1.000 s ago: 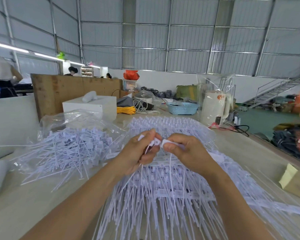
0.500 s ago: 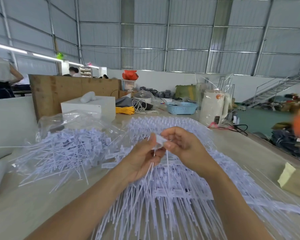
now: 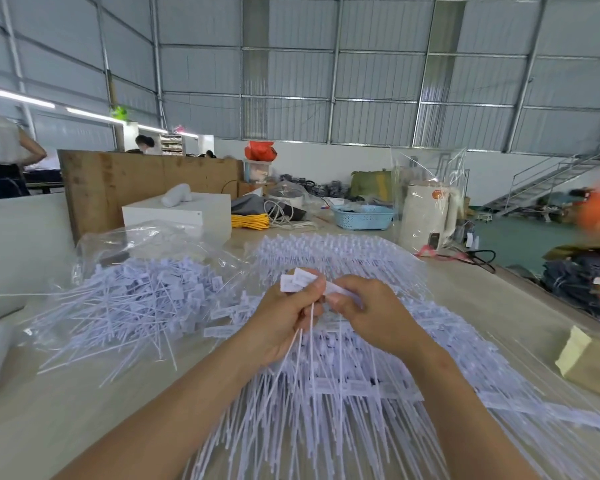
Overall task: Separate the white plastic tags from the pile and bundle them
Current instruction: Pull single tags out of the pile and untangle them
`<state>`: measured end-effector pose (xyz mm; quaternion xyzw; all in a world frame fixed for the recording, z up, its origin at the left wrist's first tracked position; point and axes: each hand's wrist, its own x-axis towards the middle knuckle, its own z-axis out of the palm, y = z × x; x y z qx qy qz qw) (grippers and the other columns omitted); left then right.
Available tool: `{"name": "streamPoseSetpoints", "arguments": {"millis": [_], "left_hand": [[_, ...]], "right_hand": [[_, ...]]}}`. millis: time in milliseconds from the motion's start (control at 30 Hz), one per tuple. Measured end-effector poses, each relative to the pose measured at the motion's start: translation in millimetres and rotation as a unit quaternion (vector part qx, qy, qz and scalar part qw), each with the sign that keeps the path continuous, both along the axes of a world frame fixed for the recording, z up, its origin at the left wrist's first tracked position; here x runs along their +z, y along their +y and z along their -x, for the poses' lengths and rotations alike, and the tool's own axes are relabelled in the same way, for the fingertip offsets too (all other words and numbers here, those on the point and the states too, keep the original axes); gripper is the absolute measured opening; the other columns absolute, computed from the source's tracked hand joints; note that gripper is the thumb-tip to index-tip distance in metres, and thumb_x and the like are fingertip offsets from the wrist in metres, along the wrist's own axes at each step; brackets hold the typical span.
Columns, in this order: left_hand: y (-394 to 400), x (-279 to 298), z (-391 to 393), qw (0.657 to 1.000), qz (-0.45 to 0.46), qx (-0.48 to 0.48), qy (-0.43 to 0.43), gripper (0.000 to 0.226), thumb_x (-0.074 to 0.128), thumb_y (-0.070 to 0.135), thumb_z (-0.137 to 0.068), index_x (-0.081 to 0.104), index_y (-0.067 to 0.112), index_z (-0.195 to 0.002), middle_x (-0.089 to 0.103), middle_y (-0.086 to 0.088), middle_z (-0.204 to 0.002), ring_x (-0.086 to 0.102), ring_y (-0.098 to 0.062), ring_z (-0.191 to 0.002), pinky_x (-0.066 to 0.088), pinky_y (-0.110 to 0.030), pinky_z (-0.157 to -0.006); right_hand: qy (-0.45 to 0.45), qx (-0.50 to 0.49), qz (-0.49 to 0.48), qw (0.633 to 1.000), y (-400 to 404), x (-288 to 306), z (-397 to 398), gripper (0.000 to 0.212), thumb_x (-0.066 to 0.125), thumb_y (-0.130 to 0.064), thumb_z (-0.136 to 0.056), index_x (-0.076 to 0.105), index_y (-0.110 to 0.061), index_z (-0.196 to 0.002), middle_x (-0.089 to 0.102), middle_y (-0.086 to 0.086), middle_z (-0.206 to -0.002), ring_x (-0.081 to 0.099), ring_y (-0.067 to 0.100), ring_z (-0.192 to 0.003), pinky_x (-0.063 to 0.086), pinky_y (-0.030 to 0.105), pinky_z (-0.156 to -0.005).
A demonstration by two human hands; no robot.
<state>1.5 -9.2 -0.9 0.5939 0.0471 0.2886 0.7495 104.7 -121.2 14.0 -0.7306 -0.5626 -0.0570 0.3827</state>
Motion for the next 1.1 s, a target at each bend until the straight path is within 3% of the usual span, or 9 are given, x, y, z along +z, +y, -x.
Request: {"name": "streamPoseSetpoints", "arguments": {"millis": [200, 300, 500, 600, 767, 967, 1033, 1100], "left_hand": [[5.0, -3.6, -2.3, 1.0, -0.005, 0.017, -0.004, 0.011, 0.056, 0.008, -0.09, 0.056, 0.011, -0.08, 0.049, -0.001, -0.055, 0.036, -0.006, -0.04, 0.026, -0.014, -0.035], [4.5, -4.4, -3.1, 1.0, 0.004, 0.002, 0.006, 0.013, 0.061, 0.021, -0.083, 0.054, 0.013, -0.076, 0.046, 0.0, -0.054, 0.035, -0.006, -0.039, 0.025, -0.014, -0.034], [4.2, -6.2, -3.3, 0.996, 0.018, 0.013, 0.089, 0.046, 0.051, 0.058, -0.075, 0.05, 0.012, -0.074, 0.045, -0.002, -0.051, 0.037, -0.008, -0.038, 0.024, -0.016, -0.034], [4.1, -5.9, -4.6, 0.993, 0.056, 0.008, 0.101, 0.058, 0.047, 0.067, -0.069, 0.05, 0.011, -0.079, 0.051, -0.003, -0.054, 0.043, -0.009, -0.042, 0.027, -0.017, -0.033], [7.0, -3.3, -7.2, 0.99, 0.134, -0.005, 0.046, 0.057, 0.042, 0.068, -0.07, 0.052, 0.012, -0.077, 0.049, -0.004, -0.051, 0.038, -0.011, -0.038, 0.019, -0.017, -0.034], [1.2, -5.5, -3.2, 0.996, 0.0, 0.004, 0.084, 0.038, 0.056, 0.051, -0.077, 0.056, 0.013, -0.077, 0.052, -0.001, -0.057, 0.046, -0.009, -0.044, 0.03, -0.017, -0.036], [-1.5, -6.6, -3.4, 0.995, -0.048, 0.031, 0.079, 0.032, 0.055, 0.044, -0.085, 0.055, 0.012, -0.076, 0.053, -0.001, -0.058, 0.048, -0.009, -0.046, 0.033, -0.019, -0.039], [-3.7, -6.3, -2.4, 0.993, -0.085, 0.049, 0.072, 0.033, 0.052, 0.042, -0.09, 0.058, 0.012, -0.075, 0.057, -0.003, -0.058, 0.052, -0.013, -0.05, 0.037, -0.02, -0.043]], "right_hand": [[-0.09, -0.065, -0.028, 0.993, -1.6, 3.1, 4.2, 0.01, 0.061, -0.025, -0.089, 0.064, -0.015, -0.089, 0.056, -0.001, -0.076, 0.051, 0.022, -0.072, 0.045, 0.036, -0.064], [-0.039, -0.038, 0.005, 0.999, -1.0, 1.3, 2.8, 0.007, 0.062, -0.02, -0.088, 0.061, -0.014, -0.086, 0.054, 0.0, -0.076, 0.05, 0.023, -0.073, 0.041, 0.034, -0.066], [0.024, -0.011, 0.049, 0.998, 0.0, -1.3, 3.2, 0.01, 0.061, -0.015, -0.089, 0.06, -0.019, -0.08, 0.053, -0.004, -0.069, 0.051, 0.018, -0.067, 0.041, 0.033, -0.065], [0.045, 0.005, 0.037, 0.998, -0.2, -0.5, 4.0, 0.01, 0.061, -0.016, -0.089, 0.064, -0.017, -0.08, 0.052, -0.007, -0.063, 0.045, 0.009, -0.056, 0.036, 0.029, -0.058], [0.052, 0.011, 0.025, 0.998, -1.0, 0.1, 3.0, 0.015, 0.062, -0.02, -0.09, 0.067, -0.008, -0.083, 0.052, -0.002, -0.064, 0.045, 0.013, -0.06, 0.035, 0.029, -0.061], [0.036, 0.003, 0.032, 0.999, 0.4, -1.7, 1.2, 0.028, 0.063, -0.018, -0.089, 0.055, -0.028, -0.064, 0.048, -0.01, -0.057, 0.043, 0.001, -0.052, 0.031, 0.02, -0.052], [0.04, 0.006, 0.034, 0.999, 0.2, -1.2, 2.3, 0.021, 0.064, -0.018, -0.089, 0.062, -0.021, -0.068, 0.054, -0.008, -0.059, 0.045, 0.003, -0.053, 0.034, 0.021, -0.054], [0.067, 0.025, 0.034, 0.997, -0.5, -0.4, 3.1, 0.017, 0.063, -0.014, -0.089, 0.067, -0.011, -0.072, 0.064, 0.003, -0.066, 0.054, 0.015, -0.061, 0.042, 0.029, -0.062]]}}
